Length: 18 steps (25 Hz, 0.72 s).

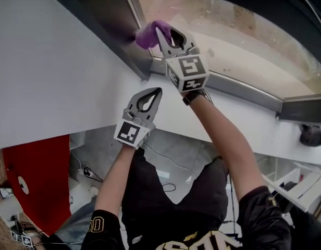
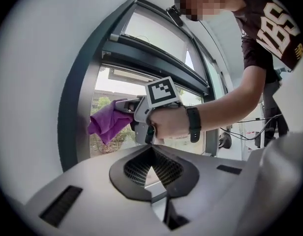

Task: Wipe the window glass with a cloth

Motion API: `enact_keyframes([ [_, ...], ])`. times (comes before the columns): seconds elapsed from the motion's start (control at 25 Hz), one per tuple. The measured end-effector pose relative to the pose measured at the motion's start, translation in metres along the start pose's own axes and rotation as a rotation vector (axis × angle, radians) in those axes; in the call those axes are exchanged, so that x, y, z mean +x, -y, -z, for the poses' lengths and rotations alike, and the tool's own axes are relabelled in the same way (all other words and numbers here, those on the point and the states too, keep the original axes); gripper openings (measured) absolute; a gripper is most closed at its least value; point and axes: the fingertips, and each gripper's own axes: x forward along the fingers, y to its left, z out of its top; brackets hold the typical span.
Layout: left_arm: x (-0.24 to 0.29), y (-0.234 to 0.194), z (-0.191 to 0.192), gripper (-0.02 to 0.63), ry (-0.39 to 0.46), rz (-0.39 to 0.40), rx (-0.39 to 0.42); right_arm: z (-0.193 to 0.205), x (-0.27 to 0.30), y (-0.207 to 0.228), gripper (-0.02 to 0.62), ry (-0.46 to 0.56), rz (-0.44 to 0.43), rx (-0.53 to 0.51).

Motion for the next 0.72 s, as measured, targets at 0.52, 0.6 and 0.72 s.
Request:
enact_keyframes([
  [0.52,0.172,0.252,0.01,0.014,0.064,0.381,-0.115,0.004,-0.345,0.299,0.072,-0.133,0.603,0.07],
  [0.6,0.19,0.292,0.01,0.014,0.063,0.435,-0.129,0.002,-0.408,0.35,0.072,-0.115,0.757,0.133],
  [0.72,0.205,0.332,0.008,0.014,0.068,0.488,-0.139,-0.01,-0.49,0.415,0.072,-0.072,0.95,0.191],
])
